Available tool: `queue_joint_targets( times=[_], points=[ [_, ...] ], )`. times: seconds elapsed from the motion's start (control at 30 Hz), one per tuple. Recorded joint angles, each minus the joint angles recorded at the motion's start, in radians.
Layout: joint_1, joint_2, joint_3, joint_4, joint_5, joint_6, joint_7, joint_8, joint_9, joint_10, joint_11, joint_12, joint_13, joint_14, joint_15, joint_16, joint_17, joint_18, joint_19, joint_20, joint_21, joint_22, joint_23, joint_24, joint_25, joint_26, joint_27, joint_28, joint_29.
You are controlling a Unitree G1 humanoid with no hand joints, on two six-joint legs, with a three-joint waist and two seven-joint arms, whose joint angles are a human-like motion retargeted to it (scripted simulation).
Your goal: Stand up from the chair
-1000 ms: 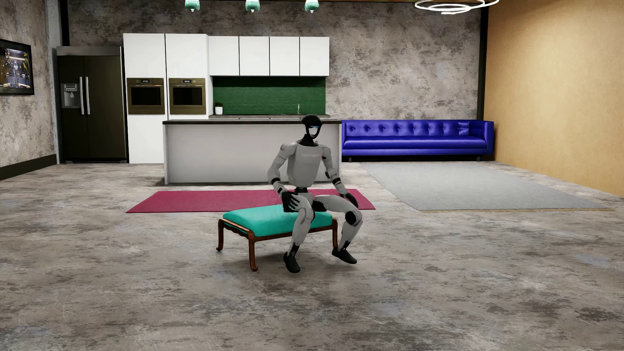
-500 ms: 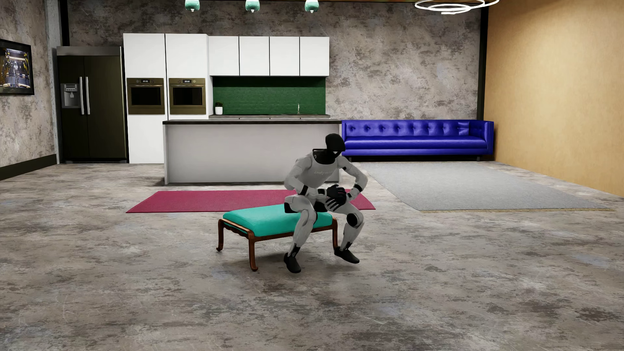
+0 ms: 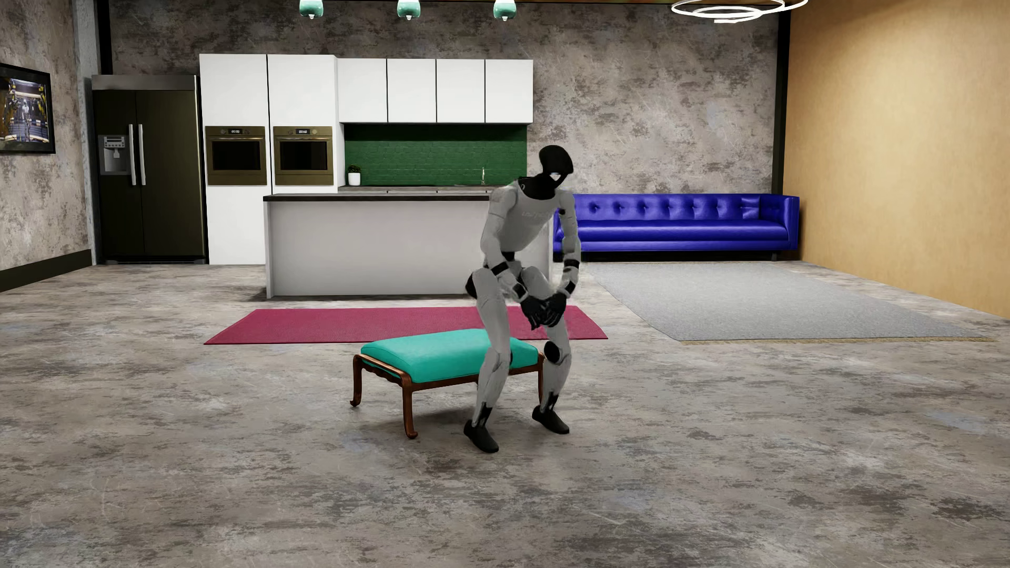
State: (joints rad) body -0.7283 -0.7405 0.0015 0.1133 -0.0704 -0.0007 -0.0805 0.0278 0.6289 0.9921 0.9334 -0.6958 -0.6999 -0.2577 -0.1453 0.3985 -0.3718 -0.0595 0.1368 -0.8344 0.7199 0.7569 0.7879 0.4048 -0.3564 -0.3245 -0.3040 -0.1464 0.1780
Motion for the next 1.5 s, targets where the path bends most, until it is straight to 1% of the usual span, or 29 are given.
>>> queue_joint_targets(
  times=[0.07, 0.1, 0.13, 0.2, 0.27, 0.33, 0.37, 0.4, 0.47, 0.5, 0.53, 0.57, 0.63, 0.7, 0.83, 0.87, 0.9, 0.93, 1.07, 1.13, 1.2, 1.23, 1.3, 1.33, 1.37, 1.4, 1.43, 1.47, 1.5],
  points=[
    [0.17, 0.18, 0.005, -0.014, 0.021, -0.013, 0.038, -0.023, -0.083, -0.205, -0.219, 0.099, 0.1, 0.058, 0.063, -0.074, 0.078, 0.024, -0.027, 0.076, -0.066, 0.128, 0.163, -0.06, 0.039, 0.115, 0.098, 0.019, -0.027],
    [0.253, 0.273, 0.008, -0.025, 0.03, -0.015, 0.053, -0.033, -0.132, -0.306, -0.332, 0.157, 0.157, 0.085, 0.092, -0.09, 0.096, 0.036, -0.04, 0.112, -0.109, 0.164, 0.214, -0.092, 0.073, 0.156, 0.142, 0.017, -0.027],
    [0.347, 0.374, 0.01, -0.036, 0.041, -0.019, 0.077, -0.044, -0.18, -0.41, -0.446, 0.22, 0.218, 0.11, 0.123, -0.088, 0.105, 0.048, -0.051, 0.154, -0.147, 0.182, 0.25, -0.12, 0.105, 0.171, 0.166, -0.012, -0.014],
    [0.505, 0.542, 0.009, -0.053, 0.054, -0.025, 0.115, -0.065, -0.288, -0.585, -0.633, 0.351, 0.347, 0.147, 0.165, -0.055, 0.095, 0.057, -0.06, 0.232, -0.211, 0.161, 0.28, -0.148, 0.143, 0.161, 0.172, -0.063, 0.007],
    [0.648, 0.7, 0.012, -0.066, 0.066, -0.027, 0.148, -0.087, -0.395, -0.737, -0.807, 0.481, 0.471, 0.169, 0.197, -0.013, 0.073, 0.063, -0.071, 0.305, -0.264, 0.127, 0.289, -0.155, 0.164, 0.135, 0.16, -0.072, -0.005],
    [0.74, 0.768, 0.014, -0.07, 0.072, -0.027, 0.177, -0.106, -0.482, -0.843, -0.863, 0.568, 0.549, 0.183, 0.185, 0.013, 0.064, 0.059, -0.069, 0.374, -0.329, 0.131, 0.317, -0.169, 0.172, 0.127, 0.154, -0.073, -0.015],
    [0.808, 0.862, 0.022, -0.064, 0.072, -0.036, 0.209, -0.123, -0.489, -0.842, -0.913, 0.613, 0.606, 0.15, 0.177, 0.017, 0.057, 0.042, -0.056, 0.438, -0.386, 0.163, 0.322, -0.176, 0.197, 0.123, 0.15, -0.055, -0.019],
    [0.839, 0.908, 0.024, -0.061, 0.072, -0.038, 0.217, -0.131, -0.511, -0.84, -0.937, 0.64, 0.631, 0.133, 0.168, 0.014, 0.059, 0.038, -0.052, 0.472, -0.418, 0.205, 0.35, -0.192, 0.213, 0.137, 0.156, -0.015, -0.031],
    [0.886, 0.955, 0.03, -0.061, 0.073, -0.043, 0.221, -0.138, -0.56, -0.838, -0.936, 0.675, 0.672, 0.111, 0.146, -0.004, 0.075, 0.045, -0.049, 0.512, -0.455, 0.311, 0.41, -0.233, 0.226, 0.19, 0.173, 0.061, -0.06],
    [0.905, 0.97, 0.032, -0.06, 0.072, -0.044, 0.226, -0.141, -0.575, -0.839, -0.933, 0.678, 0.68, 0.105, 0.141, -0.012, 0.082, 0.044, -0.047, 0.528, -0.466, 0.358, 0.437, -0.247, 0.23, 0.209, 0.179, 0.077, -0.067],
    [0.919, 0.986, 0.033, -0.061, 0.07, -0.044, 0.23, -0.145, -0.586, -0.84, -0.936, 0.683, 0.685, 0.101, 0.136, -0.017, 0.087, 0.044, -0.044, 0.537, -0.47, 0.388, 0.453, -0.246, 0.229, 0.22, 0.184, 0.086, -0.066],
    [0.931, 0.995, 0.034, -0.062, 0.069, -0.044, 0.231, -0.148, -0.593, -0.842, -0.932, 0.689, 0.689, 0.098, 0.131, -0.015, 0.09, 0.045, -0.043, 0.541, -0.473, 0.4, 0.459, -0.239, 0.227, 0.221, 0.186, 0.077, -0.06],
    [0.943, 1.01, 0.036, -0.065, 0.066, -0.048, 0.229, -0.151, -0.604, -0.842, -0.933, 0.702, 0.699, 0.093, 0.124, -0.004, 0.097, 0.046, -0.042, 0.535, -0.477, 0.384, 0.443, -0.214, 0.224, 0.202, 0.178, 0.046, -0.046],
    [0.939, 1.01, 0.041, -0.067, 0.061, -0.053, 0.219, -0.155, -0.613, -0.843, -0.934, 0.705, 0.701, 0.095, 0.122, -0.001, 0.108, 0.047, -0.04, 0.525, -0.475, 0.352, 0.418, -0.207, 0.229, 0.192, 0.177, 0.022, -0.041],
    [0.921, 1.01, 0.053, -0.086, 0.047, -0.061, 0.188, -0.173, -0.607, -0.848, -0.934, 0.676, 0.688, 0.111, 0.126, -0.031, 0.123, 0.056, -0.047, 0.488, -0.458, 0.298, 0.382, -0.216, 0.245, 0.182, 0.174, 0.016, -0.045],
    [0.9, 0.996, 0.059, -0.093, 0.041, -0.058, 0.173, -0.177, -0.622, -0.846, -0.932, 0.676, 0.695, 0.118, 0.128, -0.041, 0.122, 0.065, -0.047, 0.467, -0.461, 0.279, 0.372, -0.216, 0.244, 0.191, 0.173, 0.03, -0.046],
    [0.909, 1.012, 0.062, -0.101, 0.035, -0.052, 0.168, -0.183, -0.608, -0.849, -0.934, 0.672, 0.69, 0.124, 0.13, -0.052, 0.117, 0.061, -0.05, 0.46, -0.457, 0.261, 0.373, -0.221, 0.246, 0.185, 0.171, 0.023, -0.043],
    [0.889, 1.005, 0.065, -0.107, 0.03, -0.049, 0.153, -0.187, -0.615, -0.84, -0.931, 0.671, 0.694, 0.126, 0.133, -0.06, 0.114, 0.065, -0.052, 0.454, -0.449, 0.245, 0.368, -0.222, 0.249, 0.181, 0.169, 0.017, -0.046],
    [0.82, 0.969, 0.071, -0.133, 0.001, -0.044, 0.099, -0.21, -0.607, -0.784, -0.856, 0.657, 0.704, 0.125, 0.118, -0.074, 0.096, 0.063, -0.059, 0.443, -0.438, 0.218, 0.37, -0.207, 0.256, 0.174, 0.166, 0.015, -0.047],
    [0.795, 0.891, 0.067, -0.142, -0.03, -0.043, 0.077, -0.216, -0.594, -0.784, -0.701, 0.645, 0.699, 0.138, 0.066, -0.07, 0.089, 0.056, -0.054, 0.45, -0.432, 0.238, 0.374, -0.213, 0.254, 0.184, 0.169, 0.02, -0.043],
    [0.789, 0.836, 0.059, -0.147, -0.039, -0.043, 0.061, -0.199, -0.571, -0.797, -0.566, 0.638, 0.688, 0.159, -0.005, -0.05, 0.09, 0.052, -0.082, 0.465, -0.421, 0.268, 0.377, -0.211, 0.251, 0.199, 0.17, 0.043, -0.052],
    [0.788, 0.813, 0.055, -0.143, -0.029, -0.039, 0.052, -0.17, -0.561, -0.805, -0.518, 0.637, 0.68, 0.175, -0.045, -0.037, 0.095, 0.053, -0.069, 0.472, -0.416, 0.292, 0.382, -0.213, 0.252, 0.206, 0.168, 0.056, -0.058],
    [0.769, 0.791, 0.044, -0.137, 0.028, -0.038, 0.03, -0.092, -0.547, -0.804, -0.507, 0.629, 0.668, 0.203, -0.098, -0.007, 0.109, 0.05, -0.061, 0.477, -0.411, 0.345, 0.374, -0.22, 0.245, 0.225, 0.17, 0.071, -0.074],
    [0.76, 0.797, 0.042, -0.138, 0.056, -0.039, 0.016, -0.062, -0.545, -0.803, -0.539, 0.626, 0.67, 0.215, -0.106, 0.01, 0.111, 0.05, -0.058, 0.474, -0.415, 0.368, 0.36, -0.224, 0.245, 0.23, 0.165, 0.077, -0.074],
    [0.759, 0.803, 0.043, -0.147, 0.074, -0.043, -0.005, -0.037, -0.547, -0.816, -0.579, 0.626, 0.677, 0.23, -0.102, 0.023, 0.11, 0.053, -0.037, 0.468, -0.415, 0.386, 0.343, -0.223, 0.247, 0.231, 0.157, 0.085, -0.075],
    [0.748, 0.801, 0.048, -0.156, 0.085, -0.048, -0.016, -0.025, -0.55, -0.818, -0.618, 0.624, 0.677, 0.237, -0.05, 0.033, 0.105, 0.052, -0.023, 0.471, -0.409, 0.398, 0.328, -0.228, 0.25, 0.23, 0.152, 0.091, -0.071],
    [0.734, 0.812, 0.057, -0.173, 0.083, -0.053, -0.025, -0.049, -0.558, -0.821, -0.644, 0.624, 0.677, 0.245, 0.004, 0.036, 0.096, 0.051, -0.086, 0.481, -0.401, 0.408, 0.319, -0.239, 0.253, 0.234, 0.15, 0.103, -0.066],
    [0.719, 0.799, 0.068, -0.184, 0.072, -0.047, -0.035, -0.07, -0.559, -0.814, -0.656, 0.624, 0.67, 0.25, 0.036, 0.028, 0.083, 0.052, -0.087, 0.498, -0.391, 0.416, 0.32, -0.257, 0.257, 0.237, 0.144, 0.118, -0.058],
    [0.689, 0.807, 0.075, -0.184, 0.072, -0.035, -0.044, -0.084, -0.554, -0.787, -0.68, 0.621, 0.655, 0.253, 0.049, 0.017, 0.073, 0.041, -0.084, 0.513, -0.383, 0.418, 0.328, -0.272, 0.261, 0.244, 0.144, 0.136, -0.054]
  ],
)
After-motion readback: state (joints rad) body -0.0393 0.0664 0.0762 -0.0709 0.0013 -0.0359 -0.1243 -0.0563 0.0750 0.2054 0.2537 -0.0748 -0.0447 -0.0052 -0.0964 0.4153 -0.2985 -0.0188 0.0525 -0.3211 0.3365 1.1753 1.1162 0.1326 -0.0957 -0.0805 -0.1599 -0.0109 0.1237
